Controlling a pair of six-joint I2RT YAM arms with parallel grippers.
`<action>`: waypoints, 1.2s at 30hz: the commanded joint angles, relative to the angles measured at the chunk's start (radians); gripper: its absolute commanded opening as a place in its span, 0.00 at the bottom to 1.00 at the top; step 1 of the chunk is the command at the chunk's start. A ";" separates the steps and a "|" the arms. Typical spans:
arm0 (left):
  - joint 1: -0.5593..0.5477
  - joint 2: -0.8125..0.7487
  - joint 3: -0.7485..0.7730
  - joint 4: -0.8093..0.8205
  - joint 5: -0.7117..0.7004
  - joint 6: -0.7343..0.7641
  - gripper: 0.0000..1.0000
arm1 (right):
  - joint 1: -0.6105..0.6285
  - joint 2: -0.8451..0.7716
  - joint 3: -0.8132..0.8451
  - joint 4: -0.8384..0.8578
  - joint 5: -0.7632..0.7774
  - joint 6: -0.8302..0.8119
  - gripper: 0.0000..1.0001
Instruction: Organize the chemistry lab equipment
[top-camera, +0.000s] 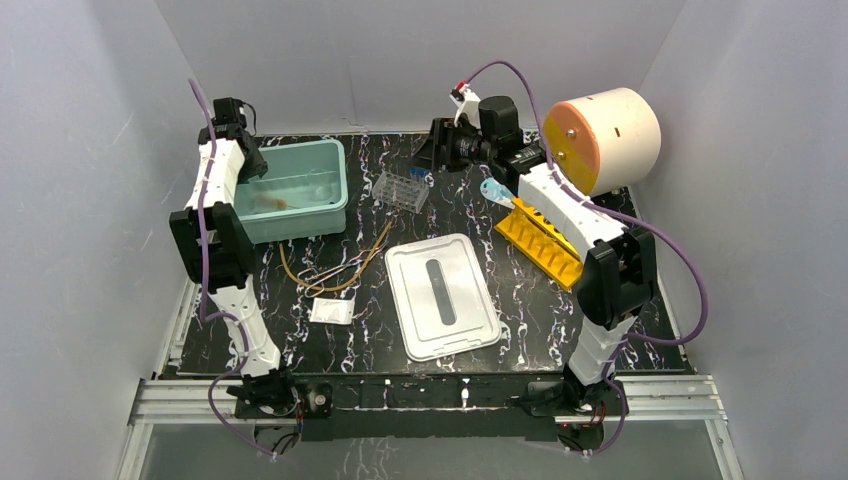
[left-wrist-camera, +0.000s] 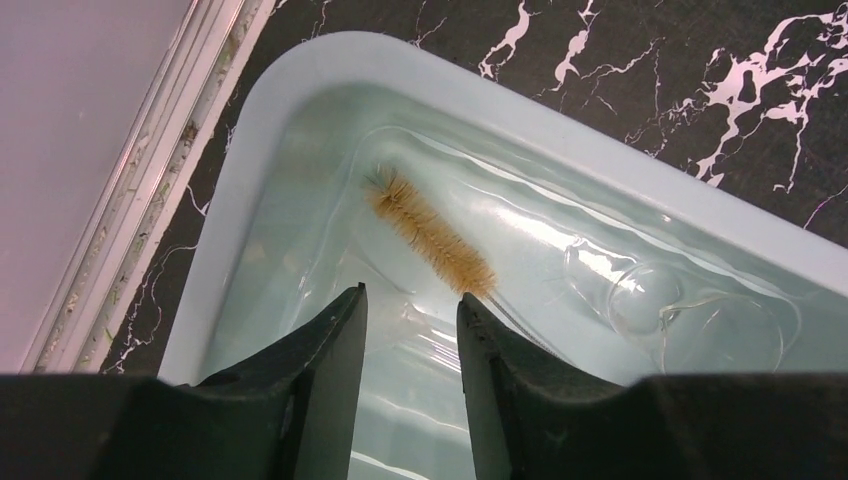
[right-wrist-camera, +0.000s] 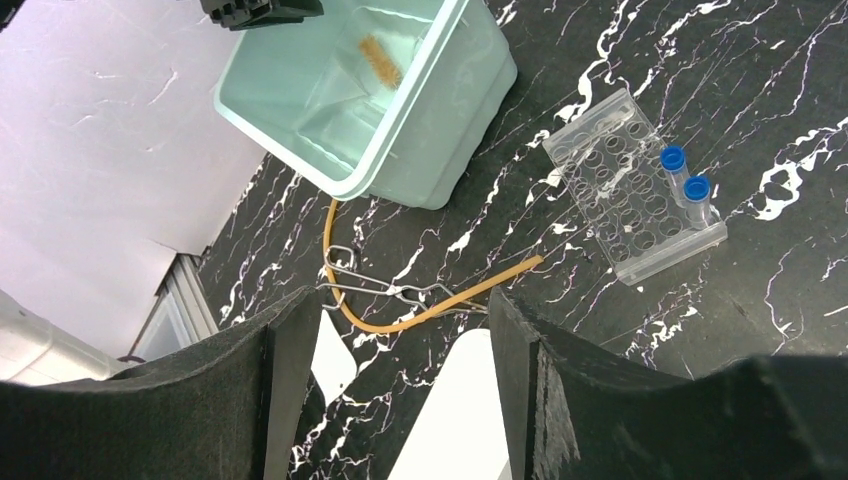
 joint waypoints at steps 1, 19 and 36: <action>0.006 -0.057 0.027 -0.038 -0.023 -0.001 0.38 | 0.018 0.035 0.079 -0.037 -0.024 -0.024 0.71; 0.004 -0.506 -0.274 0.063 0.393 -0.113 0.53 | 0.358 0.124 -0.051 -0.008 0.330 -0.463 0.68; 0.004 -0.628 -0.375 0.044 0.401 -0.148 0.57 | 0.393 0.299 0.075 -0.188 0.490 0.009 0.63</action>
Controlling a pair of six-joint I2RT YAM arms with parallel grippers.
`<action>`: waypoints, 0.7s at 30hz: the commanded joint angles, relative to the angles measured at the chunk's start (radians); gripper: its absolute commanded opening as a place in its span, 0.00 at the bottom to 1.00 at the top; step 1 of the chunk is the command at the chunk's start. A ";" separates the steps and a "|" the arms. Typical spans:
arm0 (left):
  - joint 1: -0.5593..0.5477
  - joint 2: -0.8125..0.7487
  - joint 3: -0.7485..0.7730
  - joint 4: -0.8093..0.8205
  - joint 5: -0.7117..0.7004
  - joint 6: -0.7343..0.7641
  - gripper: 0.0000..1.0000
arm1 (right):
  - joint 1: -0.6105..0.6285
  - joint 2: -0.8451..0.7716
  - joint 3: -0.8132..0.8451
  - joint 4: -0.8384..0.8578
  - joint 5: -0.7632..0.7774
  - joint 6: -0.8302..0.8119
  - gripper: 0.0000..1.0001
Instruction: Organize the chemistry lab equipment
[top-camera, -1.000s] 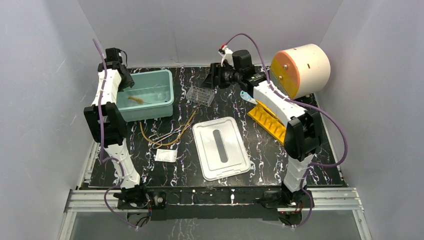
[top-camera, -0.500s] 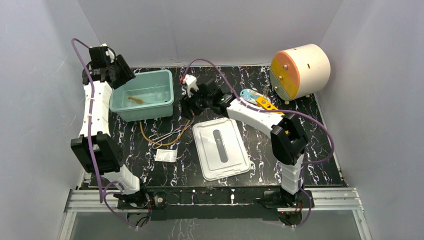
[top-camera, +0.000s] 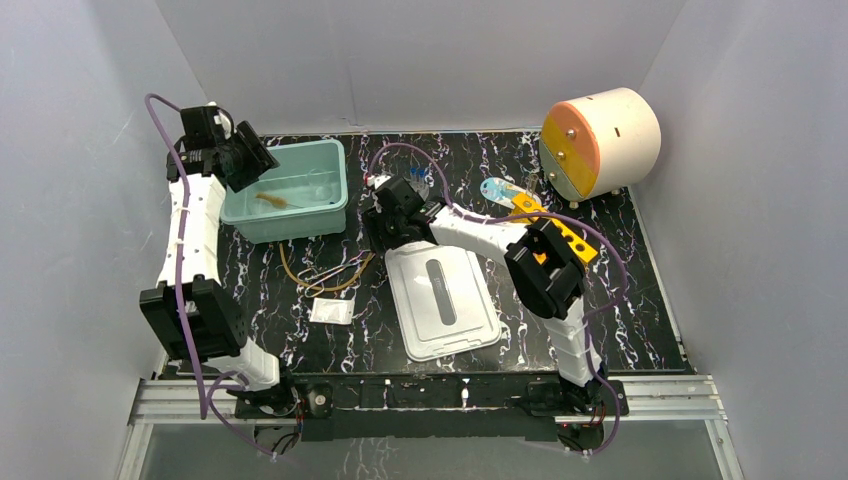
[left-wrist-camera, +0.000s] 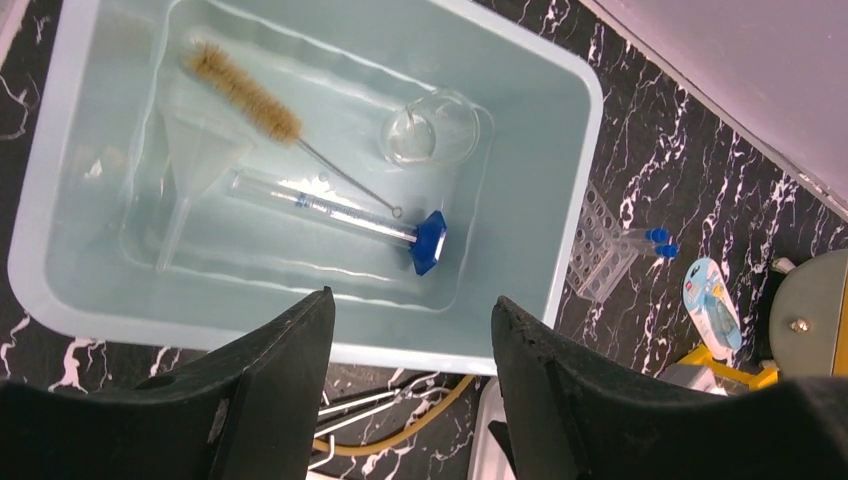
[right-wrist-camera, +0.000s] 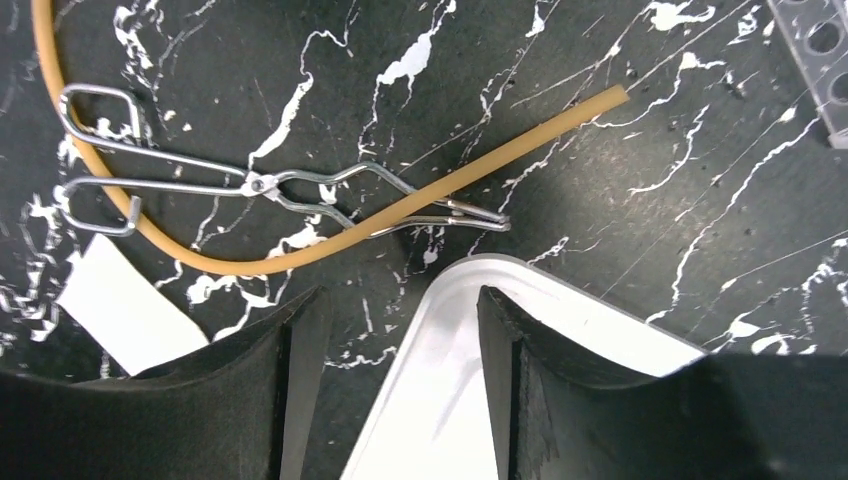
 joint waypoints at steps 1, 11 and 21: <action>0.004 -0.109 -0.036 -0.015 0.041 -0.006 0.57 | -0.001 0.010 0.081 -0.038 -0.032 0.219 0.60; -0.004 -0.244 -0.147 0.057 0.166 0.024 0.58 | 0.014 0.117 0.192 -0.243 -0.087 0.580 0.49; -0.148 -0.386 -0.284 0.016 -0.015 0.019 0.59 | 0.042 0.233 0.342 -0.368 0.046 0.720 0.53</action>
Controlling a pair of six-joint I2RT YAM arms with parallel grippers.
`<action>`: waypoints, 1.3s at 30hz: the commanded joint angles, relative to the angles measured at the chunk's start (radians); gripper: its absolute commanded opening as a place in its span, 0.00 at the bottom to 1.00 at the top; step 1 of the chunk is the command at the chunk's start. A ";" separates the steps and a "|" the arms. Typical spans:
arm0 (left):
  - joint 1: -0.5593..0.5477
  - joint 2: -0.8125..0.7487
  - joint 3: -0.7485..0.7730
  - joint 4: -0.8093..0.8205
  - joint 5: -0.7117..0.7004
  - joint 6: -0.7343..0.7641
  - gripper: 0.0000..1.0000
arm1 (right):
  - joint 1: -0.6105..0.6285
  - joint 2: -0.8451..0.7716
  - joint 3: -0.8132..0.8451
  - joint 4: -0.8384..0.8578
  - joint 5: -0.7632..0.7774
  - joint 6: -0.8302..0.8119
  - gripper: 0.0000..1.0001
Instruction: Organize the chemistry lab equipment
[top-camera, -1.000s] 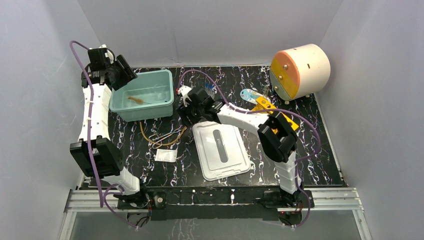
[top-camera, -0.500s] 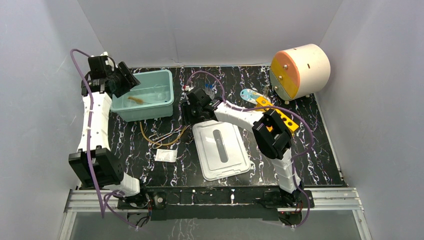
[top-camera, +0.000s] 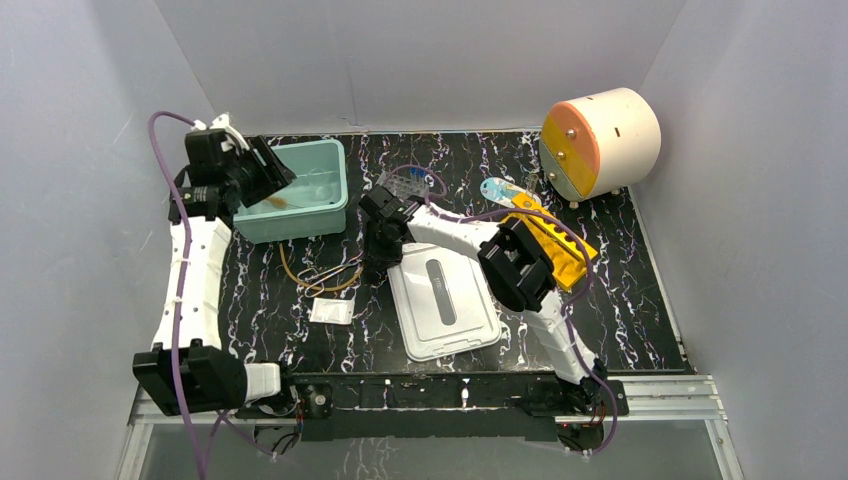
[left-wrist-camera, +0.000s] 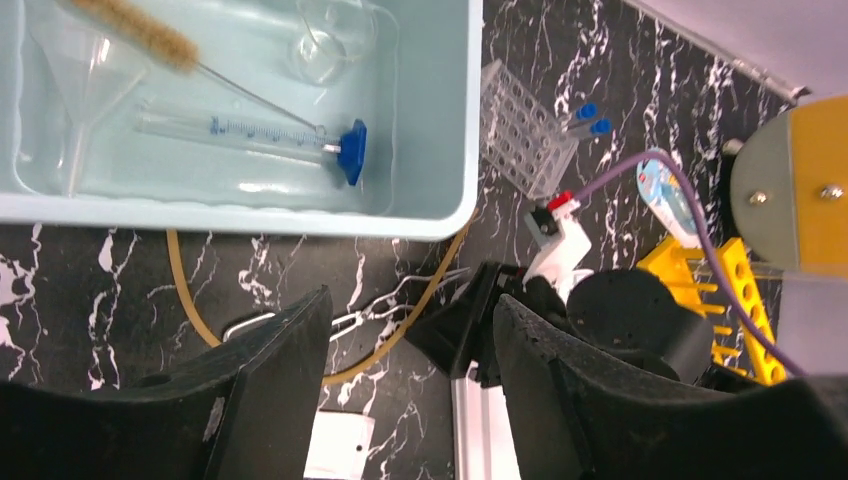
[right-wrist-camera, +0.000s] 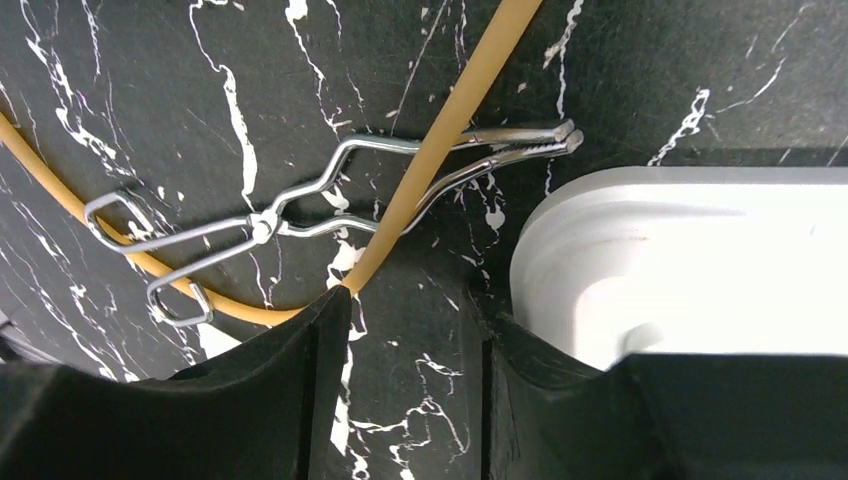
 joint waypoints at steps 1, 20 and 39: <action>-0.056 -0.082 -0.025 -0.042 -0.098 0.020 0.59 | 0.012 0.033 0.109 -0.065 0.066 0.107 0.53; -0.143 -0.125 -0.020 -0.089 -0.319 0.032 0.71 | 0.065 0.119 0.221 -0.224 0.238 0.218 0.19; -0.220 -0.164 -0.054 -0.078 -0.406 0.085 0.98 | 0.062 -0.346 -0.114 0.027 0.415 0.078 0.00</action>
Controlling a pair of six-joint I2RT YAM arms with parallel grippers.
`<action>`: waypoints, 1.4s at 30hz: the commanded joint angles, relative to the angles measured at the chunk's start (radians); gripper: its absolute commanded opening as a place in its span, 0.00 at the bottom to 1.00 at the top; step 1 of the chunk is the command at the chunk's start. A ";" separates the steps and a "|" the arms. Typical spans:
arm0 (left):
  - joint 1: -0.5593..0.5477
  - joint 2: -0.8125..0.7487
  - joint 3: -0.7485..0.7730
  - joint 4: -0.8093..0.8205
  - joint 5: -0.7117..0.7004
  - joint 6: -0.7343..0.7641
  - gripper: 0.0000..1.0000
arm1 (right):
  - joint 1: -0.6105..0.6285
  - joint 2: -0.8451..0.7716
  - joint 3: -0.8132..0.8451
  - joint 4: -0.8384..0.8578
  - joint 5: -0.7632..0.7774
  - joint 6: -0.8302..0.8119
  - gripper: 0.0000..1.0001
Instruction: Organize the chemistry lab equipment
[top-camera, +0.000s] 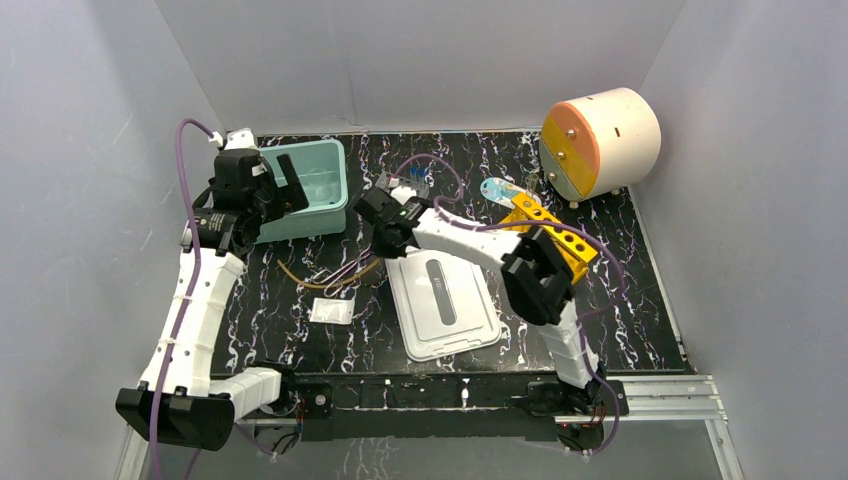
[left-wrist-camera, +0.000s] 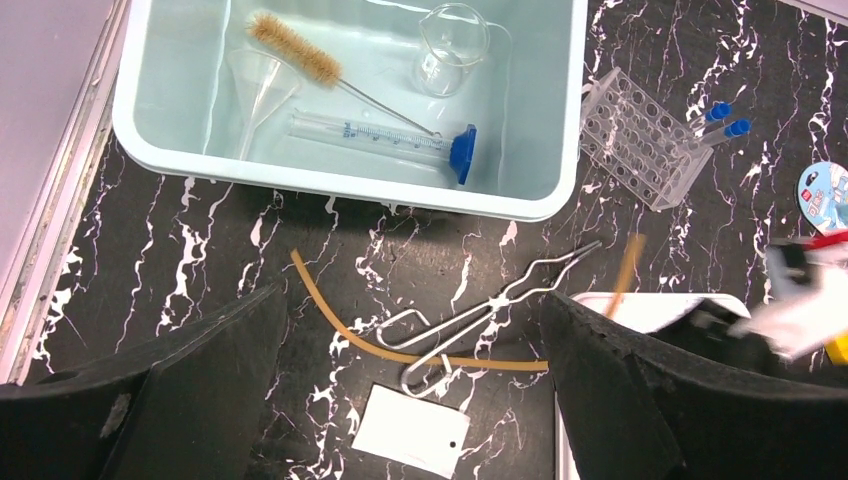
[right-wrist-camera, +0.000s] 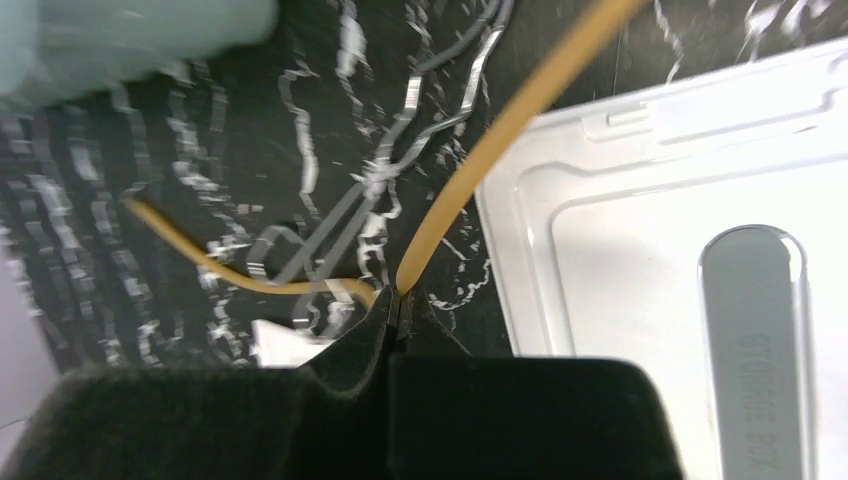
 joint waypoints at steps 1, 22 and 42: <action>-0.012 -0.028 -0.011 0.017 0.044 -0.005 0.98 | -0.001 -0.174 -0.039 0.104 0.103 -0.074 0.00; -0.073 0.063 -0.252 0.393 0.888 0.049 0.95 | -0.023 -0.498 -0.001 0.152 0.115 -0.503 0.00; -0.129 0.083 -0.426 1.204 1.092 -0.135 0.87 | -0.224 -0.500 0.084 0.243 -0.437 -0.565 0.00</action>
